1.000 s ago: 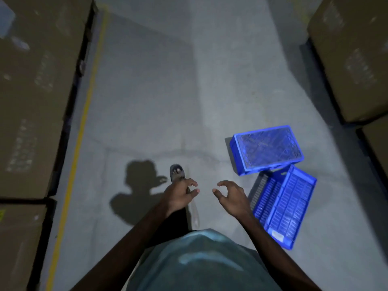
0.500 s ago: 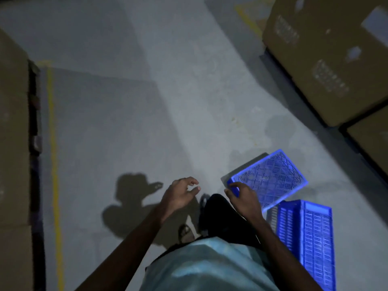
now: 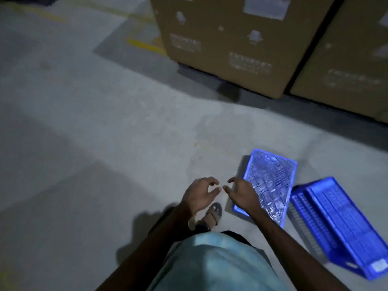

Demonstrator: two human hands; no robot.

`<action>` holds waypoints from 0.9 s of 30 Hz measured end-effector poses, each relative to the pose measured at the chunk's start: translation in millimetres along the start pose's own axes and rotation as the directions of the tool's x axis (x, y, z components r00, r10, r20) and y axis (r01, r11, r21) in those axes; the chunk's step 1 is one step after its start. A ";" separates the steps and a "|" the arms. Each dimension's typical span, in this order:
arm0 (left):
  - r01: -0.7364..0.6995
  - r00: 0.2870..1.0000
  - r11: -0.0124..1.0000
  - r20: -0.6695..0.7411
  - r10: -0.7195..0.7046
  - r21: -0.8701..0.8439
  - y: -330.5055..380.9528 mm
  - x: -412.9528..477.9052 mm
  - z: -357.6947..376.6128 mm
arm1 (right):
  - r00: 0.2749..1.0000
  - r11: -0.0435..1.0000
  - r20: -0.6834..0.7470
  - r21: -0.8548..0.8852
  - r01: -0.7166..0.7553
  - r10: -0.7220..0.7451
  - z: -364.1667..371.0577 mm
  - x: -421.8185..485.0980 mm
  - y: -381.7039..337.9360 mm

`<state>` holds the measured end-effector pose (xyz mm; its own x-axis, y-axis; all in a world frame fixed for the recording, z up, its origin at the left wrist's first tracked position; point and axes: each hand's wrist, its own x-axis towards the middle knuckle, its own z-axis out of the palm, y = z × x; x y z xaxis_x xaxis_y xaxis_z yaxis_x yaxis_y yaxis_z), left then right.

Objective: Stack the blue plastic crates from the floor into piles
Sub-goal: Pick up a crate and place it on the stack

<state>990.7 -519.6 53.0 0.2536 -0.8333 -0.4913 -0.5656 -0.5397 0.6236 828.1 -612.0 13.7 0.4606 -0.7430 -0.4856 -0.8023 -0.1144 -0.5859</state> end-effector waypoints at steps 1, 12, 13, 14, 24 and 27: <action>-0.034 0.999 0.999 0.023 0.033 0.025 7.7 20.0 -7.9 | 0.999 0.999 -0.036 0.037 -0.036 0.037 -8.7 9.4 -2.1; -0.373 0.844 0.902 0.483 0.232 0.218 107.7 218.2 -26.6 | 0.739 0.722 -0.271 0.568 -0.395 0.617 -62.5 55.3 45.1; -0.404 0.815 0.886 0.530 0.235 0.228 114.9 234.6 -23.1 | 0.692 0.670 -0.267 0.618 -0.411 0.671 -62.7 58.1 51.6; -0.443 0.779 0.861 0.582 0.232 0.249 124.2 251.1 -19.2 | 0.636 0.616 -0.270 0.668 -0.417 0.723 -63.2 60.6 56.8; -0.657 0.565 0.659 0.818 0.109 0.366 161.8 392.2 69.4 | 0.144 -0.005 0.049 0.958 -0.288 0.988 3.5 94.8 82.8; -0.673 0.592 0.581 0.805 0.051 0.458 145.7 439.8 111.2 | 0.075 -0.115 0.134 0.970 -0.215 0.988 44.8 116.3 108.8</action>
<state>932.5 -951.4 -139.8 -0.5101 -0.4242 -0.7483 -0.8587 0.3014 0.4145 811.4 -681.3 -135.6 -0.7077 -0.0804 -0.7020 0.3613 0.8126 -0.4573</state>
